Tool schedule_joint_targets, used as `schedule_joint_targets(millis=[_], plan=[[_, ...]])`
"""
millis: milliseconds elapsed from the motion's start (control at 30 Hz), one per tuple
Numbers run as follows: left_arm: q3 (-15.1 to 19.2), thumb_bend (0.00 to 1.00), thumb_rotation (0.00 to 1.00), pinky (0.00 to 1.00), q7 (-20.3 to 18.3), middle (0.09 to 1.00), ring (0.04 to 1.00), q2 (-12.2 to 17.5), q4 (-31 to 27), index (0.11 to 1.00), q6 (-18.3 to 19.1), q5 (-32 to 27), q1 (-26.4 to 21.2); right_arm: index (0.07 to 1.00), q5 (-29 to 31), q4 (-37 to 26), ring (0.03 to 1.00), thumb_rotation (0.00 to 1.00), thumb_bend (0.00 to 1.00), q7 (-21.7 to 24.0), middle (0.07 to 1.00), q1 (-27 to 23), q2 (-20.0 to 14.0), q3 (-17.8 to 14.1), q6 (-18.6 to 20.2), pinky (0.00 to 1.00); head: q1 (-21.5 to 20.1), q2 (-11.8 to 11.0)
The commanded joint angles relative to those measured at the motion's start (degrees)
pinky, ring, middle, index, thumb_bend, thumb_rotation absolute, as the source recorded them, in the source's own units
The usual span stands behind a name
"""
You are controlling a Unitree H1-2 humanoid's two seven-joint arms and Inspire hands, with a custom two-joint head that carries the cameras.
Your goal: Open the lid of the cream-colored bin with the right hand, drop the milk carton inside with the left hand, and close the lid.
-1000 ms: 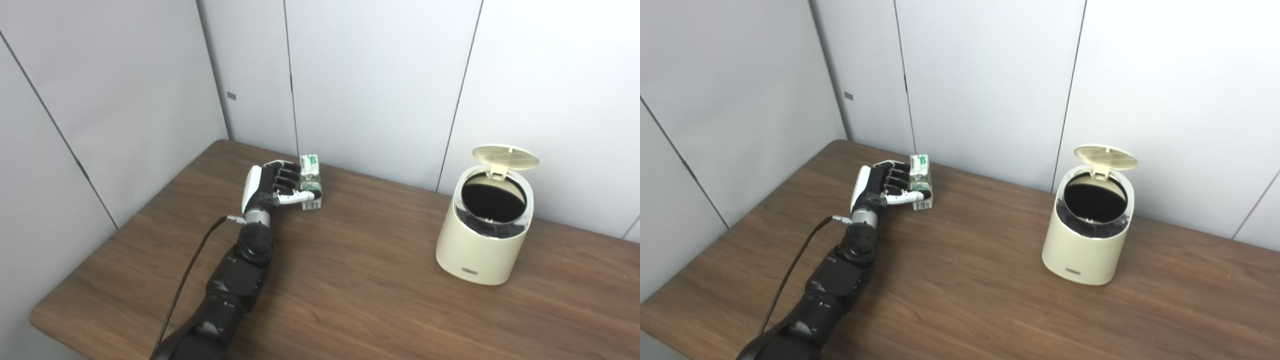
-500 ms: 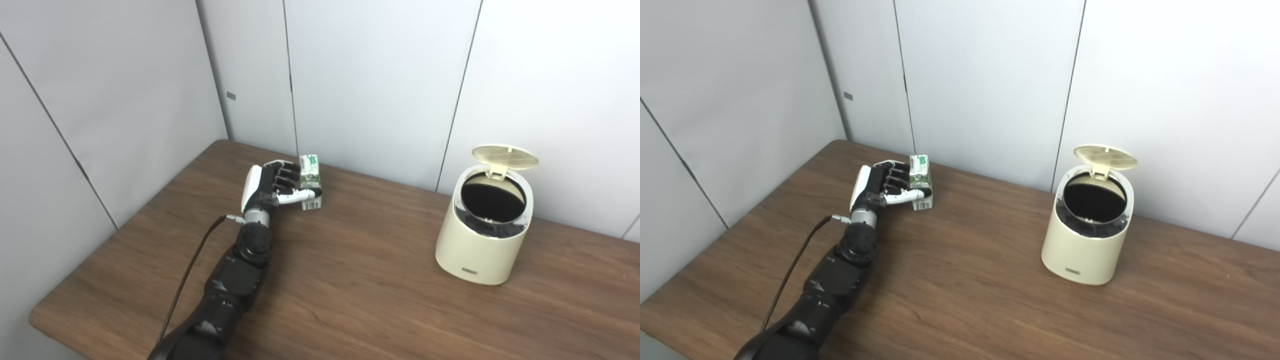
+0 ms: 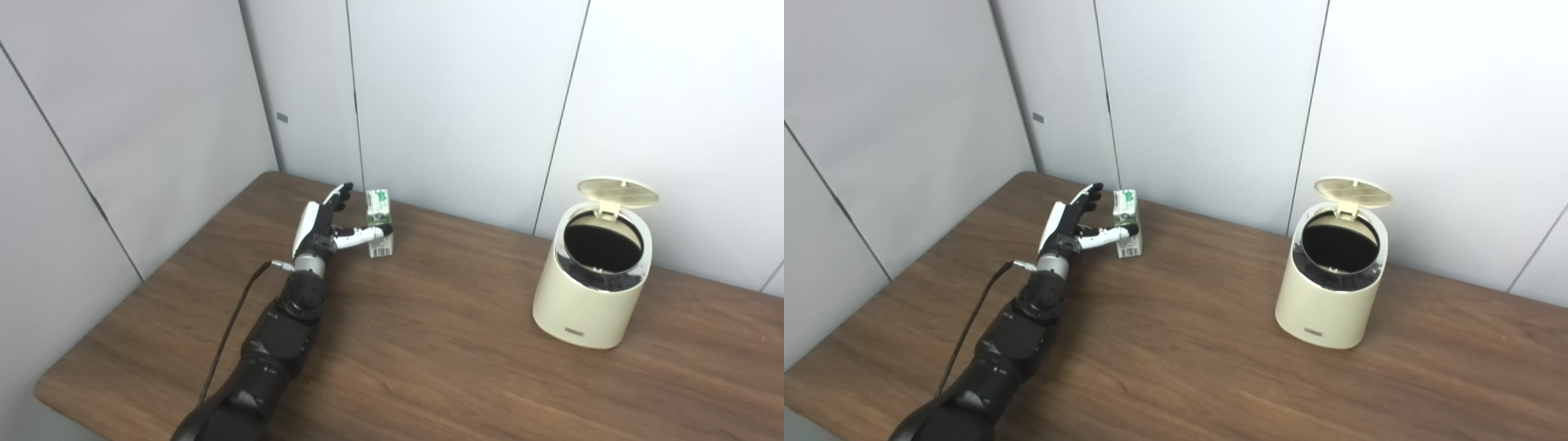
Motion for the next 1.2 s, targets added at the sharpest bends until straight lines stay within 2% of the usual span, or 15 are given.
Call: schedule_joint_targets(millis=[0, 133, 267, 433, 533, 833, 1033, 1167], plan=[[0.1, 1.0, 0.32, 0.83, -0.4, 0.902, 0.899, 0.8, -0.7, 0.947, 0.5, -0.1, -1.2, 0.6, 0.4, -1.6, 0.61, 0.0, 0.39, -0.1, 0.643, -0.5, -0.3, -0.3, -0.1, 0.43, -0.1, 0.0], [-0.3, 1.0, 0.33, 0.82, -1.0, 0.898, 0.894, 1.0, 0.0, 0.941, 0.1, -0.1, -1.6, 0.597, -0.1, -1.7, 0.607, 0.0, 0.39, -0.3, 0.642, -0.5, -0.2, -0.3, 0.2, 0.43, -0.4, 0.0], [-0.5, 1.0, 0.33, 0.8, -4.1, 0.907, 0.887, 1.0, -0.5, 0.942, 1.5, -1.8, -1.8, 0.599, 0.0, -1.4, 0.601, 0.0, 0.39, -0.6, 0.64, -0.4, -0.3, -0.3, -0.7, 0.43, -0.8, 0.2], [-1.0, 1.0, 0.3, 0.84, -8.7, 0.838, 0.871, 0.7, -0.6, 0.875, 2.8, -4.5, -2.8, 0.59, 0.3, -3.2, 0.595, 0.0, 0.39, 0.1, 0.641, 0.3, 0.2, -0.4, 1.2, 0.43, -1.2, 0.4], [-1.0, 1.0, 0.29, 0.83, -10.3, 0.809, 0.845, 0.6, -0.3, 0.84, 3.1, -5.7, -3.4, 0.593, 0.2, -3.8, 0.6, 0.0, 0.39, 0.7, 0.645, 0.5, 0.1, -0.4, 1.9, 0.43, -1.5, 0.5], [-4.2, 1.0, 0.27, 0.78, -17.0, 0.783, 0.802, 3.3, 3.3, 0.799, 4.1, -5.1, -6.3, 0.603, -0.3, -3.5, 0.595, 0.0, 0.39, 0.3, 0.649, 0.7, 0.1, -0.6, 1.0, 0.43, -2.2, 0.8], [-5.0, 1.0, 0.23, 0.77, -17.9, 0.769, 0.797, 3.4, 3.3, 0.782, 4.6, -5.0, -6.9, 0.607, -0.3, -1.4, 0.604, 0.0, 0.39, -0.7, 0.644, 0.4, -0.5, -0.7, -1.8, 0.43, -2.1, 1.1], [-5.1, 1.0, 0.21, 0.78, -17.5, 0.769, 0.801, 3.2, 3.0, 0.773, 4.7, -4.8, -6.9, 0.611, -0.2, -2.2, 0.597, 0.0, 0.39, -0.1, 0.643, 0.6, -0.2, -0.7, -0.8, 0.43, -2.1, 1.1]])
